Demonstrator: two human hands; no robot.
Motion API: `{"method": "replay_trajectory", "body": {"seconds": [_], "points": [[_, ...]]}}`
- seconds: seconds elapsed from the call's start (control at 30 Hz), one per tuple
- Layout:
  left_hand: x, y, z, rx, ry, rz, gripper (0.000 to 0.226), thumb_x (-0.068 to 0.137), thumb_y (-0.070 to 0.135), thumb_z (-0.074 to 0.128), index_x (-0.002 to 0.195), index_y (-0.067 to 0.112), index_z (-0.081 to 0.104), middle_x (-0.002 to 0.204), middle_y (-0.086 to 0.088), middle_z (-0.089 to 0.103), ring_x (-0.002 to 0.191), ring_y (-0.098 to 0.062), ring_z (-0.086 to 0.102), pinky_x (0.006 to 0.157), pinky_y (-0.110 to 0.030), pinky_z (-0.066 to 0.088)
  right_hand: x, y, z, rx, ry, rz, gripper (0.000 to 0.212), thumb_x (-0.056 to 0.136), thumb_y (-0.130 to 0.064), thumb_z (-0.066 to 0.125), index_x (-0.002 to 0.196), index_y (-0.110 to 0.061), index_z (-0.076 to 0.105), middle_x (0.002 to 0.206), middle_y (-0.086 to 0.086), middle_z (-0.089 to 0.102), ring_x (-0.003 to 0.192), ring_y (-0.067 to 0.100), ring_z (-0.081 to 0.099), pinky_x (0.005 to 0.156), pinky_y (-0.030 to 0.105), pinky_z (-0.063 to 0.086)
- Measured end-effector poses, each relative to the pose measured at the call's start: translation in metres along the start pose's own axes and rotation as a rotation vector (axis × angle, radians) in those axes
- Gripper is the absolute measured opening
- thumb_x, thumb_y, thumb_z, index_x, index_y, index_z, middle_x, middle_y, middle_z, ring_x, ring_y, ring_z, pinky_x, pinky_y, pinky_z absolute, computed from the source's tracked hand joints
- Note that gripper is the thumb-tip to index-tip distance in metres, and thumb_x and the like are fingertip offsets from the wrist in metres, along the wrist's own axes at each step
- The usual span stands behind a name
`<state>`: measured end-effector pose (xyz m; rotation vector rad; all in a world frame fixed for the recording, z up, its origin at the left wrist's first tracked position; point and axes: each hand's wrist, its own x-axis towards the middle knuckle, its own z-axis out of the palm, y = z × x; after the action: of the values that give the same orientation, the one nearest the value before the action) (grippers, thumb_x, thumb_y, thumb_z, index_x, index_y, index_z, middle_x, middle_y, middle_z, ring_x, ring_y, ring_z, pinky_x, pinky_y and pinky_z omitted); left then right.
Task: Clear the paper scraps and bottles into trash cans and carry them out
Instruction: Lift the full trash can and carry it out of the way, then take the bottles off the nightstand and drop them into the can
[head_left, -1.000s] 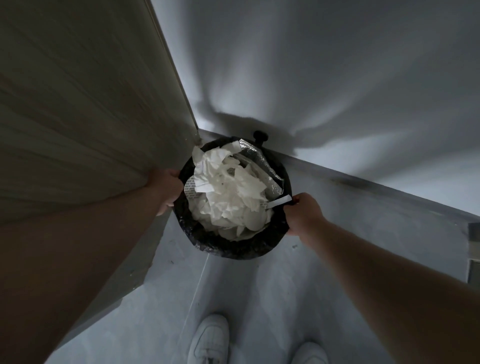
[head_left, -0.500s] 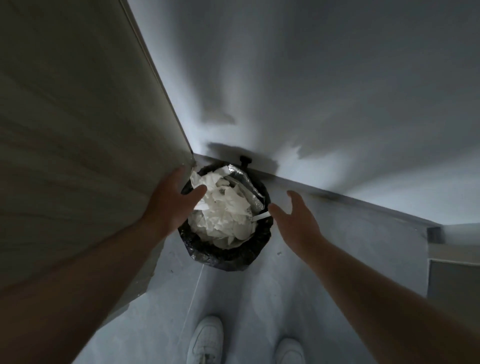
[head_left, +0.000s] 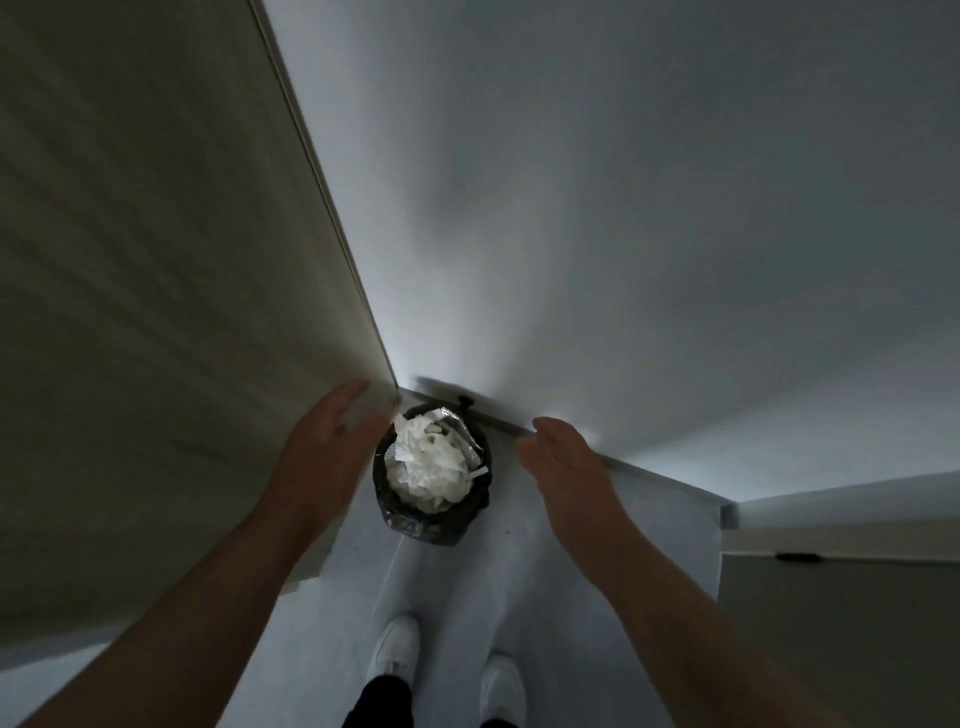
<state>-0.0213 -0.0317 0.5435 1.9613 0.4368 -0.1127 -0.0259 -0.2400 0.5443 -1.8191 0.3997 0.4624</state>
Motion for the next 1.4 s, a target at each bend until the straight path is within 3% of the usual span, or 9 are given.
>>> {"method": "replay_trajectory", "body": {"seconds": [0.1, 0.23, 0.47, 0.7, 0.83, 0.97, 1.07, 1.23, 1.4], "points": [[-0.05, 0.047, -0.027, -0.048, -0.008, -0.012, 0.059, 0.076, 0.051, 0.063, 0.129, 0.026, 0.051, 0.121, 0.016, 0.049, 0.104, 0.001, 0.049, 0.083, -0.012, 0.033, -0.054, -0.03, -0.016, 0.021, -0.058, -0.051, 0.003, 0.09, -0.023, 0.059, 0.091, -0.026, 0.057, 0.096, -0.009, 0.056, 0.094, 0.01, 0.051, 0.087, 0.026, 0.039], [-0.121, 0.086, -0.063, -0.064, 0.068, -0.007, 0.054, 0.073, 0.053, 0.046, 0.122, 0.033, 0.053, 0.113, 0.025, 0.049, 0.105, 0.0, 0.047, 0.085, -0.015, 0.033, -0.116, -0.066, -0.016, 0.011, -0.15, -0.11, 0.016, 0.09, -0.019, 0.059, 0.08, -0.032, 0.058, 0.083, -0.011, 0.057, 0.074, 0.004, 0.051, 0.075, 0.022, 0.042], [-0.236, 0.091, -0.131, -0.25, 0.287, -0.112, 0.06, 0.074, 0.051, 0.052, 0.127, 0.023, 0.056, 0.124, 0.008, 0.056, 0.113, -0.011, 0.052, 0.097, -0.028, 0.037, -0.201, -0.103, 0.027, -0.084, -0.395, -0.196, 0.011, 0.082, -0.035, 0.062, 0.092, -0.029, 0.061, 0.098, -0.01, 0.062, 0.094, 0.01, 0.057, 0.085, 0.023, 0.045], [-0.358, 0.037, -0.238, -0.292, 0.611, -0.125, 0.026, 0.093, 0.029, 0.055, 0.119, 0.031, 0.056, 0.116, 0.016, 0.057, 0.104, 0.005, 0.053, 0.088, -0.016, 0.037, -0.293, -0.124, 0.131, -0.195, -0.734, -0.26, 0.028, 0.092, -0.022, 0.059, 0.12, -0.018, 0.056, 0.118, 0.001, 0.057, 0.106, 0.011, 0.054, 0.101, 0.029, 0.039], [-0.451, -0.015, -0.302, -0.37, 0.852, -0.154, 0.049, 0.075, 0.045, 0.053, 0.12, 0.025, 0.057, 0.115, 0.016, 0.058, 0.102, 0.012, 0.052, 0.088, -0.014, 0.037, -0.356, -0.126, 0.208, -0.27, -0.876, -0.31, 0.012, 0.092, -0.017, 0.057, 0.103, -0.024, 0.058, 0.106, -0.005, 0.058, 0.091, 0.003, 0.053, 0.096, 0.034, 0.041], [-0.546, -0.069, -0.352, -0.416, 1.081, -0.198, 0.017, 0.089, 0.027, 0.061, 0.106, 0.027, 0.06, 0.108, 0.019, 0.06, 0.089, 0.026, 0.052, 0.079, -0.001, 0.039, -0.424, -0.124, 0.285, -0.362, -1.003, -0.394, 0.012, 0.093, -0.025, 0.055, 0.104, -0.028, 0.058, 0.11, -0.006, 0.058, 0.098, 0.01, 0.054, 0.1, 0.041, 0.044], [-0.607, -0.096, -0.385, -0.489, 1.207, -0.233, 0.017, 0.089, 0.02, 0.063, 0.105, 0.021, 0.061, 0.108, 0.012, 0.062, 0.086, 0.022, 0.056, 0.076, -0.003, 0.04, -0.475, -0.118, 0.34, -0.391, -1.072, -0.453, 0.015, 0.093, -0.025, 0.057, 0.107, -0.028, 0.059, 0.116, 0.0, 0.058, 0.106, 0.016, 0.056, 0.1, 0.042, 0.045], [-0.67, -0.126, -0.434, -0.507, 1.365, -0.247, 0.069, 0.054, 0.06, 0.055, 0.111, 0.021, 0.061, 0.109, 0.011, 0.063, 0.095, -0.002, 0.056, 0.091, -0.025, 0.04, -0.537, -0.111, 0.416, -0.405, -1.172, -0.5, 0.019, 0.095, -0.026, 0.053, 0.113, -0.024, 0.056, 0.115, -0.003, 0.056, 0.111, 0.017, 0.053, 0.098, 0.04, 0.045], [-0.684, -0.16, -0.484, -0.593, 1.451, -0.244, 0.059, 0.054, 0.06, 0.057, 0.104, 0.029, 0.063, 0.114, 0.006, 0.064, 0.102, -0.007, 0.056, 0.1, -0.034, 0.039, -0.561, -0.111, 0.487, -0.412, -1.198, -0.494, 0.015, 0.095, -0.02, 0.052, 0.11, -0.023, 0.056, 0.112, -0.002, 0.057, 0.108, 0.019, 0.054, 0.096, 0.041, 0.046]]}}
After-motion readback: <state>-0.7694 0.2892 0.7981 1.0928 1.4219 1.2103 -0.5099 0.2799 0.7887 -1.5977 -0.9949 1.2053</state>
